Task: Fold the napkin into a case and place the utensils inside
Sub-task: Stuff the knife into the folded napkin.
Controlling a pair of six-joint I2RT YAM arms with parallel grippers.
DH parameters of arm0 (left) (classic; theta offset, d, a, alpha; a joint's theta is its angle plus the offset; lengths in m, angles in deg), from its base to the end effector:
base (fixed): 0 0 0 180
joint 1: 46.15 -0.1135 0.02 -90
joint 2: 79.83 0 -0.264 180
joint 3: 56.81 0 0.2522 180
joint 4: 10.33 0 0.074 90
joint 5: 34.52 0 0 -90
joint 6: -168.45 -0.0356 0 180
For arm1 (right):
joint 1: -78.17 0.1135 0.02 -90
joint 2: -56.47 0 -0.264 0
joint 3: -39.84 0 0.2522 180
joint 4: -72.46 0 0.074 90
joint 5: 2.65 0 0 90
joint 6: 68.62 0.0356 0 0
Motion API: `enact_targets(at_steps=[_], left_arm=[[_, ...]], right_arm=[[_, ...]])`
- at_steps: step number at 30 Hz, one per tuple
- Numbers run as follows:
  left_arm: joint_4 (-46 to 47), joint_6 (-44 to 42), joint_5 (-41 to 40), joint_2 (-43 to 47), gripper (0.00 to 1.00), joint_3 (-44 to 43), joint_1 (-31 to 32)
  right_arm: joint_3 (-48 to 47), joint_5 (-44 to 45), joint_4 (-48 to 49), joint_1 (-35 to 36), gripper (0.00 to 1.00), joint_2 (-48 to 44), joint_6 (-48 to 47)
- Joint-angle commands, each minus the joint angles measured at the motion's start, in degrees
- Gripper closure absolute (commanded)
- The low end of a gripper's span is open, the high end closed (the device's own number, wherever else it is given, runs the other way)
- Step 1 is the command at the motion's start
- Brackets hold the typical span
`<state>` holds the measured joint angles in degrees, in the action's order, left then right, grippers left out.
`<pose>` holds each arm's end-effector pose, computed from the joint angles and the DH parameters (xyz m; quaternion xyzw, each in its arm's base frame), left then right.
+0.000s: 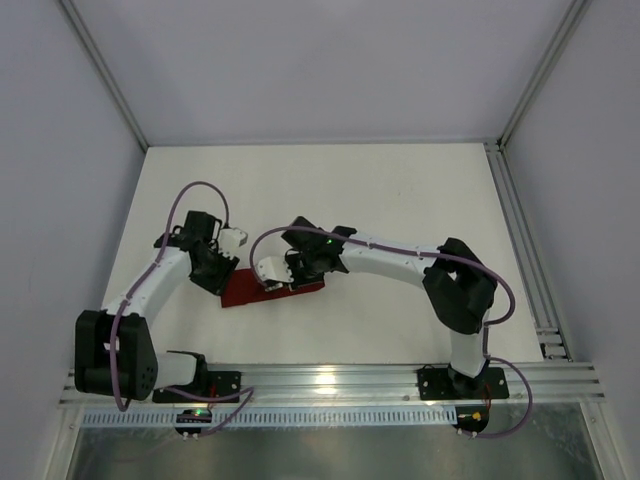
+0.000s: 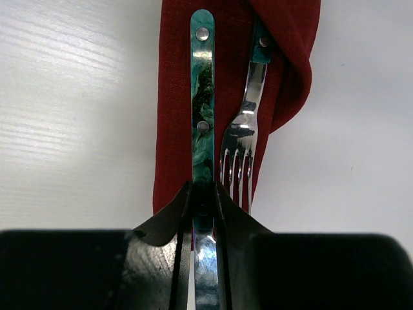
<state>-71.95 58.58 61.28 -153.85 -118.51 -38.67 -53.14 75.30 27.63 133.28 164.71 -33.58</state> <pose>0.2216 -0.0327 0.2083 0.2407 0.9592 -0.0347 0.1441 0.2228 0.3325 0.2035 -0.8029 0.5284 0.1017 0.2565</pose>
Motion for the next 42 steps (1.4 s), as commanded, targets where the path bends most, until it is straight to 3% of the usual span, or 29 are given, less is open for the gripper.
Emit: enact_targets(at_steps=[1,6,13,19,42], left_arm=[[6.6,-1.0,-2.2,-2.5,0.60,0.1,-0.2],[8.2,-0.9,-1.1,-6.0,0.66,0.7,-0.2],[9.6,-0.9,0.7,-8.8,0.87,0.9,-0.2],[10.4,-1.6,3.8,-8.9,0.98,2.5,-0.2],[10.7,-2.7,7.0,-3.2,0.98,4.6,-0.2]], right_arm=[[-3.7,0.6,-1.5,0.0,0.96,1.3,3.0],[-5.7,0.6,-1.4,0.3,0.96,3.2,4.3],[-11.4,4.1,-2.4,2.4,0.96,9.1,5.3],[-15.0,5.1,-1.9,4.5,0.96,12.3,8.0],[-17.6,-1.4,14.1,6.9,0.96,16.9,19.3]])
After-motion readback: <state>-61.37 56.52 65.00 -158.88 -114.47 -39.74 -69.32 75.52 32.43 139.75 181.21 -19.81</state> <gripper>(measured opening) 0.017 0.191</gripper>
